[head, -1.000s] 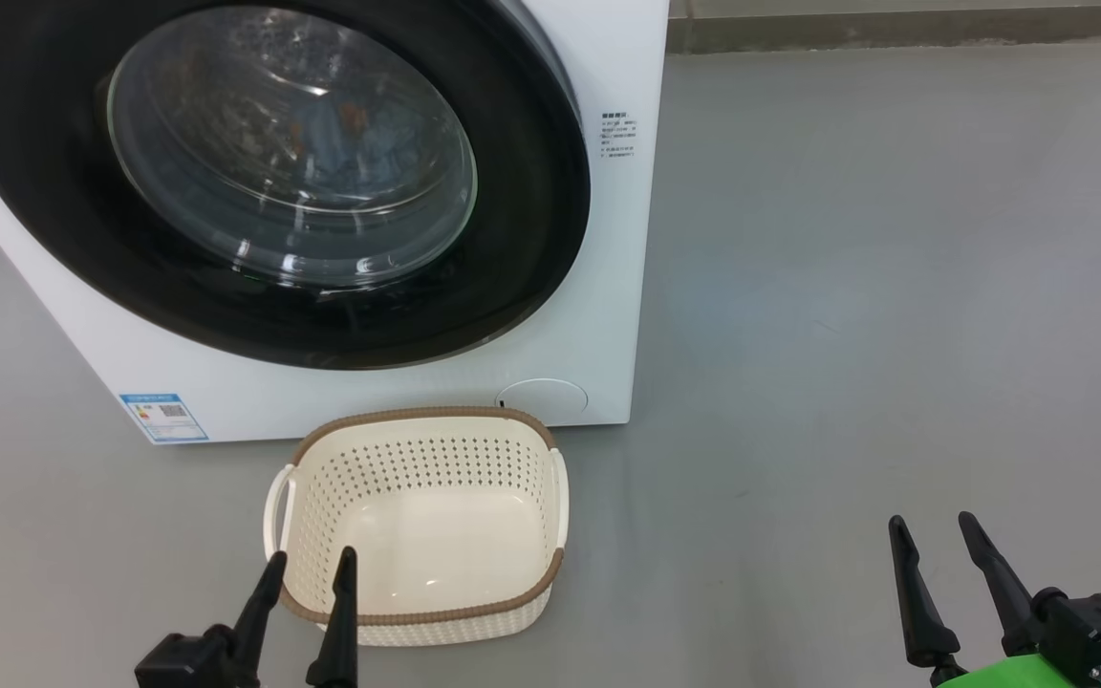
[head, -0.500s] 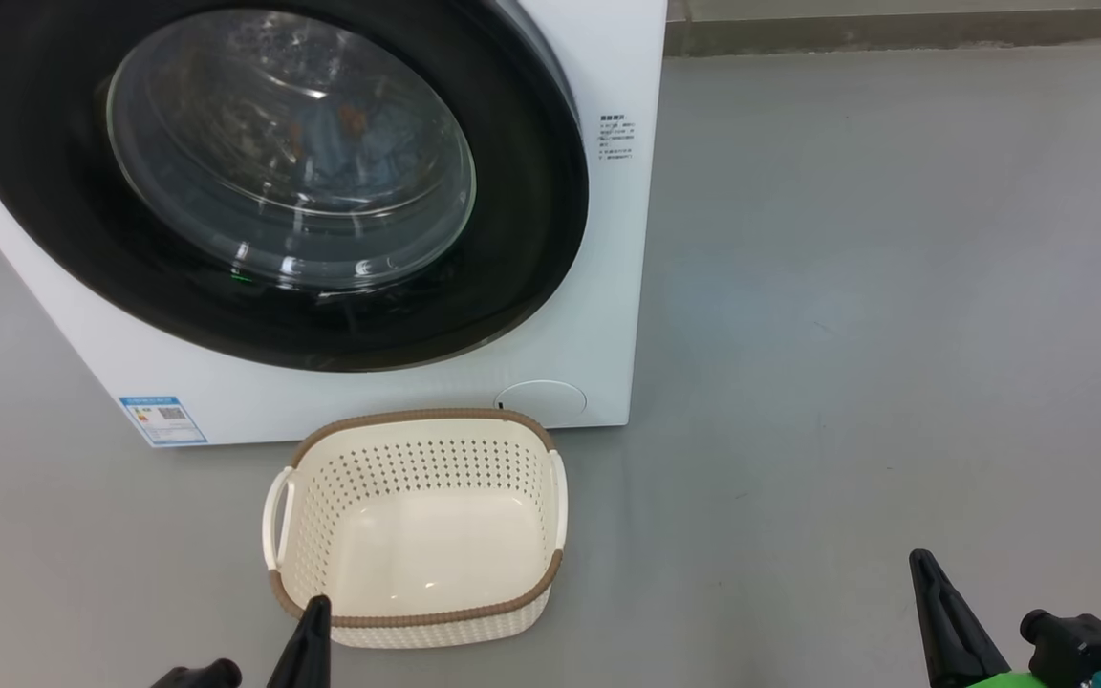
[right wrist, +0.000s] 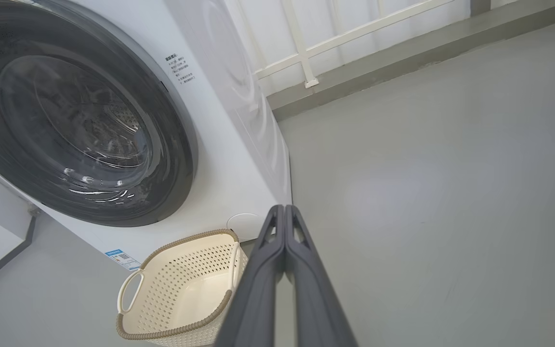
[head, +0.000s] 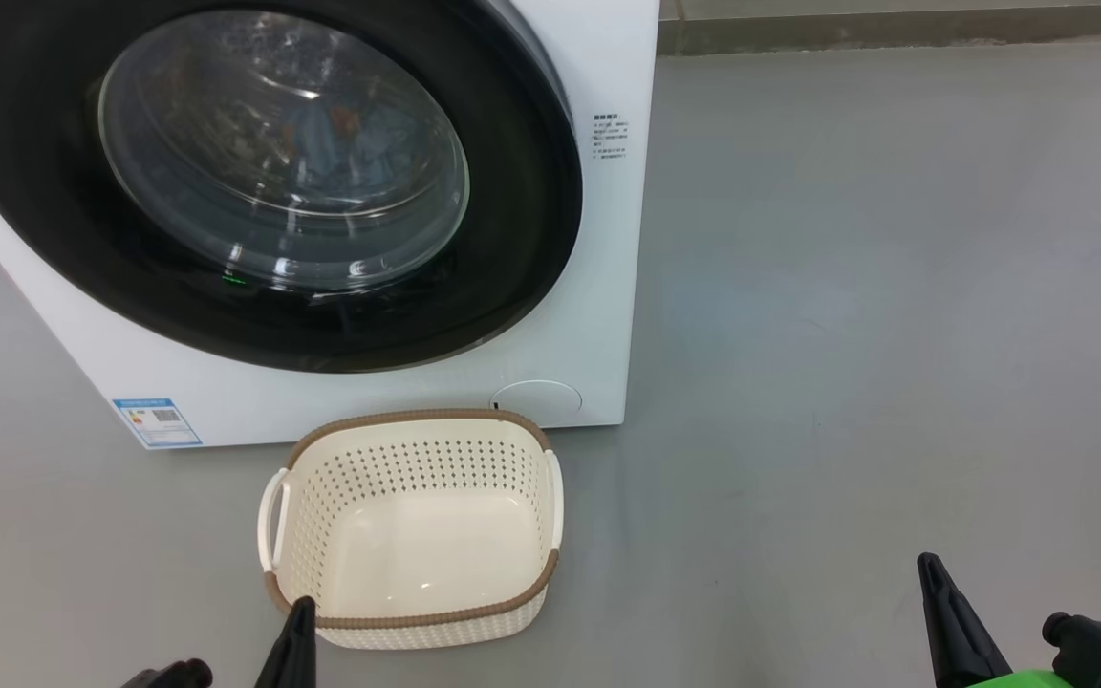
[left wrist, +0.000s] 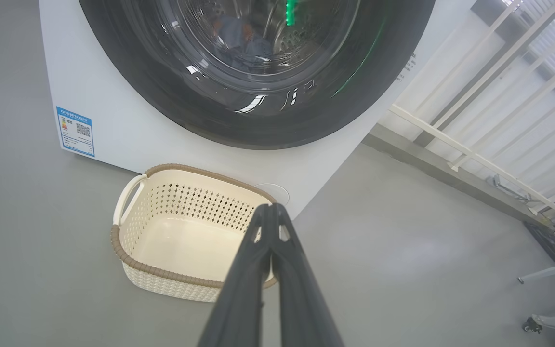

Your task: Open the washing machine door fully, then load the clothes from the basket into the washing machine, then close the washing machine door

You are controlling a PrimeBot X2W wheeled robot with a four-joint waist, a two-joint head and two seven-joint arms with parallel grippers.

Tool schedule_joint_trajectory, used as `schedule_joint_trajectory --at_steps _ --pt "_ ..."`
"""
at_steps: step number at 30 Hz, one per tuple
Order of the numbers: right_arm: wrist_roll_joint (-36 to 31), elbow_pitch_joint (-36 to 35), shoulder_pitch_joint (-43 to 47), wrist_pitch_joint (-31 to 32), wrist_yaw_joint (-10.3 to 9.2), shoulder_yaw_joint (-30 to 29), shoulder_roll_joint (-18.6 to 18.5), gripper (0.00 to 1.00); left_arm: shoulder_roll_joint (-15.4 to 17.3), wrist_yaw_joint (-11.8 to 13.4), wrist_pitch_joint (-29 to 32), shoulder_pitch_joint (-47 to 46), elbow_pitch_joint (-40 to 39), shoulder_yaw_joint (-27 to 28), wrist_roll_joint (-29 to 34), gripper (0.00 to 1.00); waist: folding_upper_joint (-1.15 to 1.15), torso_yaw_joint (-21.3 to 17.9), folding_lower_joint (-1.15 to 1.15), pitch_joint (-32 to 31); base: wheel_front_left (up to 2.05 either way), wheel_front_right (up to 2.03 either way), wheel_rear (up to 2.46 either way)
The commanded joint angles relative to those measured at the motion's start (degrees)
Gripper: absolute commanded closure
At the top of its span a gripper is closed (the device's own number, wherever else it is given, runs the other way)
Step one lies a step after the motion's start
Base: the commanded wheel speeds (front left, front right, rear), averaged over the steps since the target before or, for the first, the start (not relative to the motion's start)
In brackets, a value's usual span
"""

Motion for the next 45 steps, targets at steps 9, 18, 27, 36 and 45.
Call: schedule_joint_trajectory --at_steps 9,18,27,36,45 --pt "7.34 -0.89 -2.66 1.8 -0.09 -0.04 -0.41 1.0 1.03 -0.05 1.43 -2.6 -1.04 1.78 -6.57 1.0 0.0 -0.31 -0.01 -0.02 0.0 0.0 0.0" --pt "13.18 -0.6 -3.38 3.24 -0.11 -0.12 -0.47 1.0 1.26 -0.06 2.77 -3.14 -1.11 2.71 -11.84 1.0 0.0 -0.59 -0.01 -0.03 0.0 0.0 0.0" --pt "18.36 -0.34 -4.01 4.51 -0.13 -0.18 -0.53 1.0 1.43 -0.07 4.0 -3.63 -1.14 3.58 -16.47 1.0 0.0 -0.84 -0.01 -0.05 0.0 0.0 0.0" --pt "24.2 -0.04 -4.73 5.94 -0.16 -0.25 -0.59 1.0 1.59 -0.08 5.41 -4.19 -1.16 4.6 -21.67 1.0 0.0 -1.12 -0.01 -0.06 0.0 0.0 0.0" --pt "30.04 0.25 -5.45 7.38 -0.18 -0.33 -0.65 1.0 1.73 -0.1 6.86 -4.75 -1.16 5.65 -26.84 1.0 0.0 -1.39 -0.01 -0.08 0.0 0.0 0.0"
